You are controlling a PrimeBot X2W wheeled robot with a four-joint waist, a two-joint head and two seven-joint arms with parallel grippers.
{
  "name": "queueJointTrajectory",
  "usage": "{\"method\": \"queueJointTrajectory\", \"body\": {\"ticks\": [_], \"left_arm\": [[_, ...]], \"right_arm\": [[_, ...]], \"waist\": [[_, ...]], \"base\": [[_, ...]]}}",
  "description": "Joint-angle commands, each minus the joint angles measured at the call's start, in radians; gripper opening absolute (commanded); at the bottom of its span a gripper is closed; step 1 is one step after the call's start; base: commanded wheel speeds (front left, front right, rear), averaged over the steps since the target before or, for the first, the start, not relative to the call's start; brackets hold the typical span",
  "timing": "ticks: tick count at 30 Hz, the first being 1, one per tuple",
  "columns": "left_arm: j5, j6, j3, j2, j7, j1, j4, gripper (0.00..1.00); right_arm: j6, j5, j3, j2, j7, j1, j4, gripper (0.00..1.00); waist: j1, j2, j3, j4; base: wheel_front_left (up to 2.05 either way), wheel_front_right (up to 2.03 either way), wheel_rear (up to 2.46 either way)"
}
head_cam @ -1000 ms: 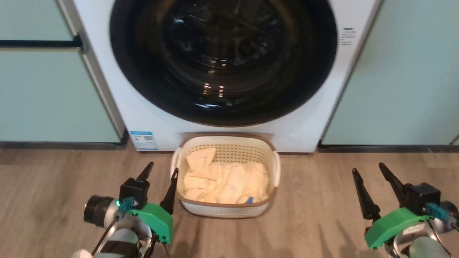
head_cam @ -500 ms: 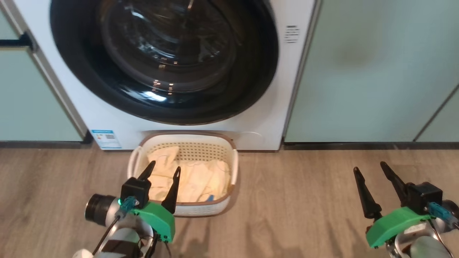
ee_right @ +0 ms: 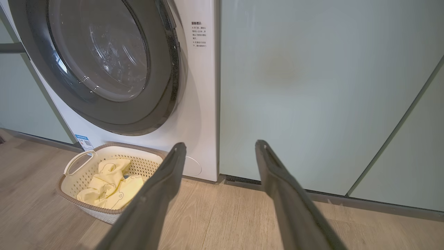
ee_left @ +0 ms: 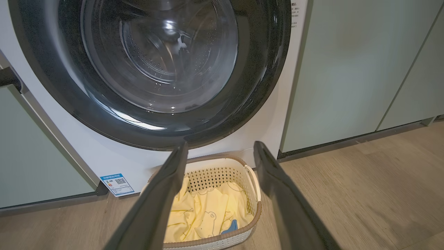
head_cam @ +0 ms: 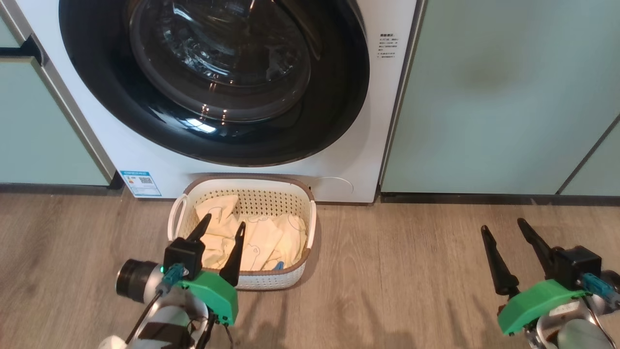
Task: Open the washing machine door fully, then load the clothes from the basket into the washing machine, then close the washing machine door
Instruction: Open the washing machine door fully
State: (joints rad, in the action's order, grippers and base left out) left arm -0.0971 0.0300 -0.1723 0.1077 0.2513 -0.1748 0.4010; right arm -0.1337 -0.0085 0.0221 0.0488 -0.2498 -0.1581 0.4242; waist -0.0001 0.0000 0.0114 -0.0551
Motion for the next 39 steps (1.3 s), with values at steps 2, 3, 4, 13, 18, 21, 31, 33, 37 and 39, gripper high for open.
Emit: {"method": "queueJointTrajectory", "body": {"ticks": [2, 3, 4, 13, 18, 21, 31, 33, 37, 39], "left_arm": [[0.009, 0.009, 0.034, 0.018, 0.010, -0.050, -0.030, 1.00], [0.009, 0.010, 0.034, 0.018, 0.010, -0.049, -0.031, 1.00], [0.009, 0.011, 0.035, 0.018, 0.010, -0.049, -0.032, 1.00], [0.004, 0.015, 0.040, 0.015, 0.010, -0.048, -0.035, 1.00], [0.005, 0.014, 0.040, 0.015, 0.010, -0.048, -0.037, 1.00], [0.005, 0.014, 0.040, 0.014, 0.010, -0.047, -0.039, 1.00], [0.011, 0.016, 0.038, 0.013, 0.010, -0.056, -0.055, 1.00], [0.013, 0.016, 0.037, 0.013, 0.010, -0.061, -0.058, 1.00], [0.015, 0.014, 0.035, 0.013, 0.010, -0.073, -0.065, 1.00], [0.016, 0.013, 0.035, 0.013, 0.010, -0.079, -0.069, 1.00]], "right_arm": [[0.003, 0.011, 0.019, 0.001, -0.012, -0.051, -0.035, 1.00], [0.003, 0.012, 0.019, 0.001, -0.012, -0.051, -0.035, 1.00], [0.003, 0.013, 0.019, 0.001, -0.012, -0.051, -0.035, 1.00], [0.003, 0.016, 0.020, 0.001, -0.012, -0.052, -0.031, 1.00], [0.003, 0.021, 0.026, 0.001, -0.012, -0.052, -0.035, 1.00], [0.003, 0.023, 0.027, 0.001, -0.012, -0.052, -0.037, 1.00], [0.003, 0.050, 0.019, 0.001, -0.012, -0.060, -0.043, 0.00], [0.003, 0.055, 0.015, 0.001, -0.012, -0.067, -0.043, 0.00], [0.003, 0.080, -0.001, 0.001, -0.012, -0.091, -0.039, 0.00], [0.003, 0.097, -0.006, 0.001, -0.012, -0.108, -0.037, 0.00]], "waist": [[0.0001, 0.0000, 0.000, -0.002], [0.0001, 0.0000, 0.000, -0.002], [0.0001, 0.0000, 0.000, -0.003], [0.0001, 0.0000, 0.001, -0.006], [0.0001, 0.0000, 0.002, -0.006], [0.0001, 0.0000, 0.005, -0.007], [0.0001, 0.0000, 0.033, -0.008], [0.0001, 0.0000, 0.042, -0.006], [0.0001, 0.0000, 0.063, 0.001], [0.0001, 0.0000, 0.076, 0.005]], "base": [[0.00, 0.00, 0.00], [0.00, 0.00, 0.00], [0.00, 0.00, 0.00], [0.00, 0.00, 0.00], [0.00, 0.00, 0.00], [0.00, 0.00, 0.00], [0.00, 0.00, 0.00], [0.00, 0.00, 0.00], [0.00, 0.00, 0.00], [0.00, 0.00, 0.00]]}}
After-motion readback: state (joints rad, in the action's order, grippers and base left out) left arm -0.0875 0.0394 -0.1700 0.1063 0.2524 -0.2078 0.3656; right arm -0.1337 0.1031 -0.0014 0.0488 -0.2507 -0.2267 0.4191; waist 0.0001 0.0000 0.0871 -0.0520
